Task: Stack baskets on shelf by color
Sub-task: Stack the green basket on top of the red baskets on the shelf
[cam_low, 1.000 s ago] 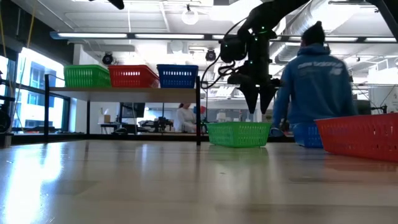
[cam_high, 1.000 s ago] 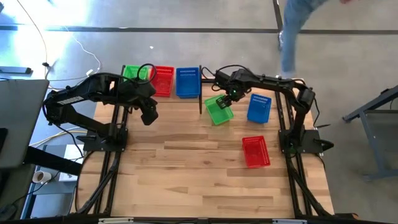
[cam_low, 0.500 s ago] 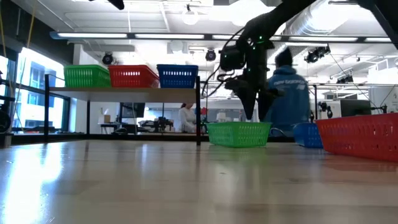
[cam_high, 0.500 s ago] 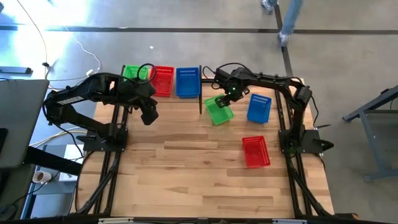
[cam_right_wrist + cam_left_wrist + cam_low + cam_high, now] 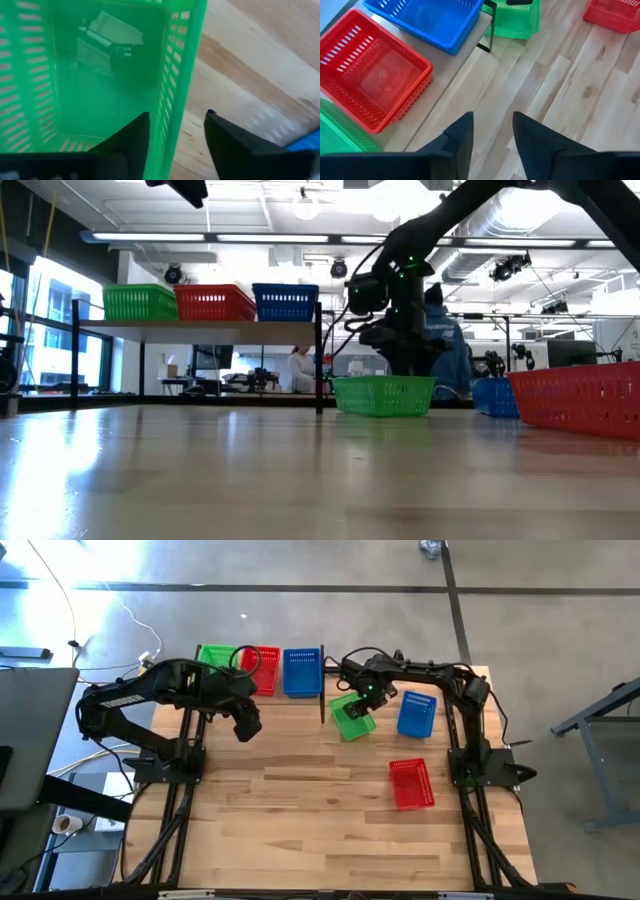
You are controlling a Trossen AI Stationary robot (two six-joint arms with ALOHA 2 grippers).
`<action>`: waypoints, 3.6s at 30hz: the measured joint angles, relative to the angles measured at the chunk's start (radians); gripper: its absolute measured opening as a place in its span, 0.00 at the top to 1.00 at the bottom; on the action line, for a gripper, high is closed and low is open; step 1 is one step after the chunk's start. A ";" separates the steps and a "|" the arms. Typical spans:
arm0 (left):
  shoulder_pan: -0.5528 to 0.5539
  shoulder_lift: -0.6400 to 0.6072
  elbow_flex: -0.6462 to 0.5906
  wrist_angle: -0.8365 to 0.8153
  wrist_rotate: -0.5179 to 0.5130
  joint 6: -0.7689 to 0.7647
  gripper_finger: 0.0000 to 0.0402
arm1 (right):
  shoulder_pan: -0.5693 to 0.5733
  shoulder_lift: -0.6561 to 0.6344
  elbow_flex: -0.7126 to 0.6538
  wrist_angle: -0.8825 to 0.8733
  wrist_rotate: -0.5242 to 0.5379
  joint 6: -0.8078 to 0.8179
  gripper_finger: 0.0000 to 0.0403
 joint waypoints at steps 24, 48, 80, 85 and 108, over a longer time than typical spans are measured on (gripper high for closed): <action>0.000 0.000 0.000 0.002 0.004 -0.058 0.67 | 0.027 -0.202 0.001 -0.142 0.148 0.174 0.99; 0.000 0.000 0.000 0.029 0.004 -0.107 0.67 | 0.447 -0.479 0.002 -0.052 0.418 0.665 1.00; -0.062 -0.001 0.000 0.025 0.053 -0.291 0.67 | 0.646 -0.102 0.002 0.479 0.250 0.850 1.00; -0.062 -0.001 0.000 0.024 0.053 -0.257 0.67 | 0.647 -0.044 0.002 0.497 0.192 0.909 1.00; -0.061 -0.001 0.000 0.024 0.057 -0.211 0.67 | 0.645 0.026 0.002 0.516 0.132 0.986 0.89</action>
